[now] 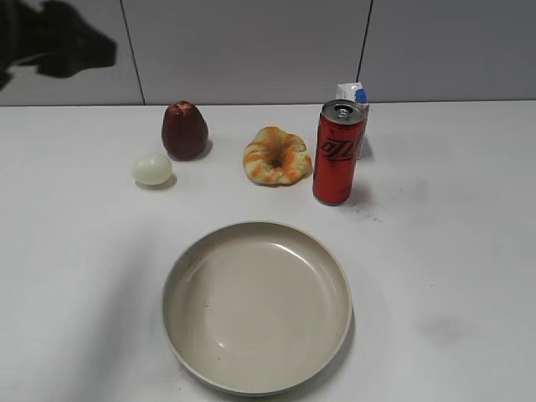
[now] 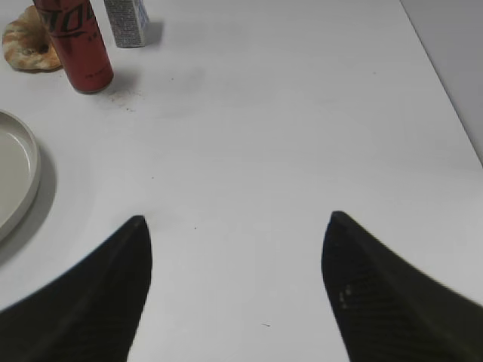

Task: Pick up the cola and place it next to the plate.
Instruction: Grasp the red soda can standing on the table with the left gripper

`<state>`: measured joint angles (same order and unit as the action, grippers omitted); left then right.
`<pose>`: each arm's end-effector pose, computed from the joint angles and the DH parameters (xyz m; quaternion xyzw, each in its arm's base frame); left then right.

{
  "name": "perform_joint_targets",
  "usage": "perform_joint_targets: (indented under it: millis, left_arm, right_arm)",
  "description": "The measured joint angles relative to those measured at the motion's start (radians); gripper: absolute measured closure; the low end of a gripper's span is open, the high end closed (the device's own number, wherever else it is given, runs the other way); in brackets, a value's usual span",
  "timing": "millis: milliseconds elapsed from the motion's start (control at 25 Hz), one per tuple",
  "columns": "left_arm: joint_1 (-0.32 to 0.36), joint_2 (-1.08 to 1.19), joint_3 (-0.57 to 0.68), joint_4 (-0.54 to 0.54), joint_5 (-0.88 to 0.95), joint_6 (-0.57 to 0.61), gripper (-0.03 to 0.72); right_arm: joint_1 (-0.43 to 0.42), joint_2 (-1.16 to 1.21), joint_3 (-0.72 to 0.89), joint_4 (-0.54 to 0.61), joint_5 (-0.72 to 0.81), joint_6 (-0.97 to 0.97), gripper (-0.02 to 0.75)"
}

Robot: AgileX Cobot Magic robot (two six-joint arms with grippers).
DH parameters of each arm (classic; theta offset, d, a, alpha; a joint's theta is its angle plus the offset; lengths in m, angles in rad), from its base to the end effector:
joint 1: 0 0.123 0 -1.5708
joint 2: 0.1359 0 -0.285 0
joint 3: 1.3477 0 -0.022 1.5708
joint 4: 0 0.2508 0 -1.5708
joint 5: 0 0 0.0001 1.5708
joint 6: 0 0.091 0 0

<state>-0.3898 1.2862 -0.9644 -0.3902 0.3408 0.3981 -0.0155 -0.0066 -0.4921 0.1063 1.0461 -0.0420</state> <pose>0.2580 -0.1185 0.3206 0.2112 0.8457 -0.1422 0.4689 -0.0044 0.0084 0.2766 -0.0129 0.8484 0.0379 0.5278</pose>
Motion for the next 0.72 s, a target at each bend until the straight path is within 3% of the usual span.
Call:
perform_joint_targets:
  millis: [160,320,560,720]
  left_arm:
    - [-0.133,0.205,-0.251,0.004,0.062,0.001,0.034]
    - [-0.221,0.419,-0.529,0.0,0.253,0.001,0.026]
    - [-0.298,0.686,-0.897,-0.003,0.448,0.001,0.026]
    - [-0.327,0.805,-1.011,-0.003,0.476,0.001,0.026]
  right_arm:
    - [0.0,0.0,0.0,0.0,0.0,0.0,0.202]
    - [0.0,0.0,0.0,0.0,0.0,0.0,0.202]
    - [0.0,0.0,0.0,0.0,0.0,0.0,0.202]
    - [0.0,0.0,0.0,0.0,0.0,0.0,0.202]
